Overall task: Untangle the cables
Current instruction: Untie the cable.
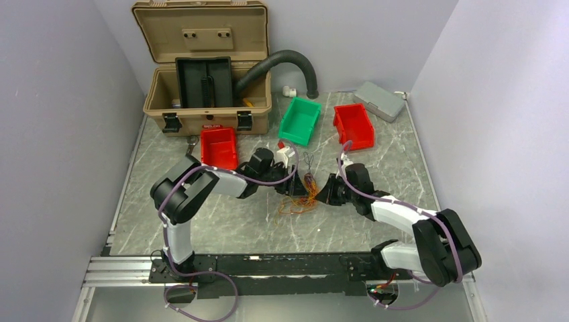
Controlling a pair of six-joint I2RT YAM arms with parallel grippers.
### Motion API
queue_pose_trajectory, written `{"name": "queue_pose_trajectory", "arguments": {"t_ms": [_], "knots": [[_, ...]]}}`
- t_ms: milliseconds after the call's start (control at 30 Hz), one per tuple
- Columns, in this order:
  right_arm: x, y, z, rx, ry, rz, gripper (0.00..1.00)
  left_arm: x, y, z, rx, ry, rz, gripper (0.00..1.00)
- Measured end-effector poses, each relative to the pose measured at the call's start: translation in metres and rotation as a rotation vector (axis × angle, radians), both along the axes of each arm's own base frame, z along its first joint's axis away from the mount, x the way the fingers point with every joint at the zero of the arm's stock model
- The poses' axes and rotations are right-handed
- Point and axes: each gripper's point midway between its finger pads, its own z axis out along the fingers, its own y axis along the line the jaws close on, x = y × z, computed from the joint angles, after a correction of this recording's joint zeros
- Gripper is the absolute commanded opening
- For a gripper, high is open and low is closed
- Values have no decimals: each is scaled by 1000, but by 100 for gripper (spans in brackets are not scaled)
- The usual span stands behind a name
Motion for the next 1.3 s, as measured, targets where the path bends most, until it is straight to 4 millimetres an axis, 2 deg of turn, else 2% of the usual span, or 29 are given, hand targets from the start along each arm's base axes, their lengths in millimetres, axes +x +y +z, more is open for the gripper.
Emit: {"name": "queue_pose_trajectory", "arguments": {"t_ms": [67,100,233,267,300,433,533,700,833,867,900,967,1000,1100,1167,1300], "knots": [[1,0,2,3,-9,0,0,-2,-4,3,-7,0,-12,63],[1,0,2,3,-11,0,0,-2,-6,4,-9,-1,-17,58],[1,0,2,0,-11,1,0,5,-21,8,-11,-3,-37,20],[1,0,2,-2,-9,-1,0,8,-24,6,-4,-4,-37,6],[1,-1,1,-5,-8,-3,0,10,-26,5,3,1,-32,0],[2,-8,4,-34,-22,-33,0,15,-21,-3,33,33,6,0],[14,-32,10,-142,-54,-150,0,20,-10,-7,40,55,42,0],[34,-89,35,-319,-110,-444,0,39,39,-18,83,102,151,0],[32,-113,51,-363,-147,-558,0,52,71,-9,122,76,225,0],[31,-113,53,-359,-152,-557,0,52,73,-4,122,60,227,1],[31,-111,55,-346,-160,-546,0,51,73,3,117,45,223,11],[30,-102,58,-312,-169,-498,0,49,69,13,100,18,208,47],[29,-96,58,-292,-168,-468,0,47,68,16,97,6,196,61],[27,-71,59,-215,-164,-346,0,40,61,17,97,-1,166,89],[24,-53,62,-148,-163,-258,0,31,55,15,105,-3,137,95],[20,-26,72,-39,-172,-137,0,14,32,24,106,-28,60,95]]}}
